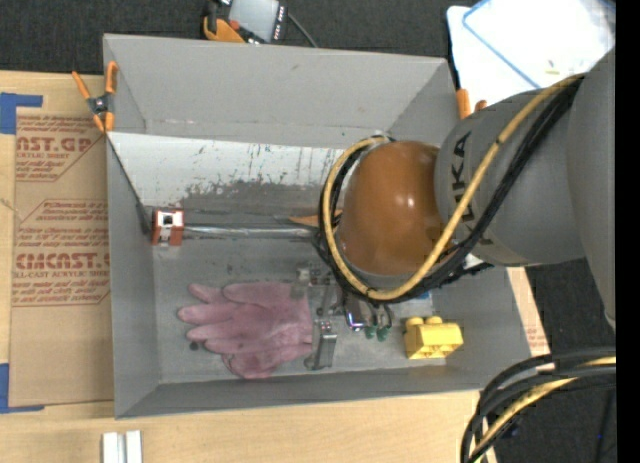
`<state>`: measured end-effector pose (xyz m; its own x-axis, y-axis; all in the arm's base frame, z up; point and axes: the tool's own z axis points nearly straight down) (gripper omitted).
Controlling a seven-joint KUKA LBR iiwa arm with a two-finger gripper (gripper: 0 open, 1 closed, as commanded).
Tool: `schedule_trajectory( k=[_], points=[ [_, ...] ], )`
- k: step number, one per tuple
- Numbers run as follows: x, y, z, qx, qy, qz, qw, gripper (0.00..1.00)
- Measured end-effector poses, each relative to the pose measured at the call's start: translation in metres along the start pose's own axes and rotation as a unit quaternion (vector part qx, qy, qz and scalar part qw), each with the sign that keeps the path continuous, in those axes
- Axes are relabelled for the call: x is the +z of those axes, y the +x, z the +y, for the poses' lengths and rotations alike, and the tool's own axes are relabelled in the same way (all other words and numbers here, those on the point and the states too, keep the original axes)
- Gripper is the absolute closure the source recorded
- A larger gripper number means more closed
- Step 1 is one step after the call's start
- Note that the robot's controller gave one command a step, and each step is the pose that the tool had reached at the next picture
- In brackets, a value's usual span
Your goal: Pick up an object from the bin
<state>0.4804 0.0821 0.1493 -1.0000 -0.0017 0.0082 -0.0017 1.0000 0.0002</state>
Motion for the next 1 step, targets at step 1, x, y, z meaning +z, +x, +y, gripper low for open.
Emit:
schedule_trajectory(
  k=[1],
  points=[
    [-0.0044,-0.0018,-0.0005,0.001,0.0,-0.0039,1.0,0.0]
  ],
)
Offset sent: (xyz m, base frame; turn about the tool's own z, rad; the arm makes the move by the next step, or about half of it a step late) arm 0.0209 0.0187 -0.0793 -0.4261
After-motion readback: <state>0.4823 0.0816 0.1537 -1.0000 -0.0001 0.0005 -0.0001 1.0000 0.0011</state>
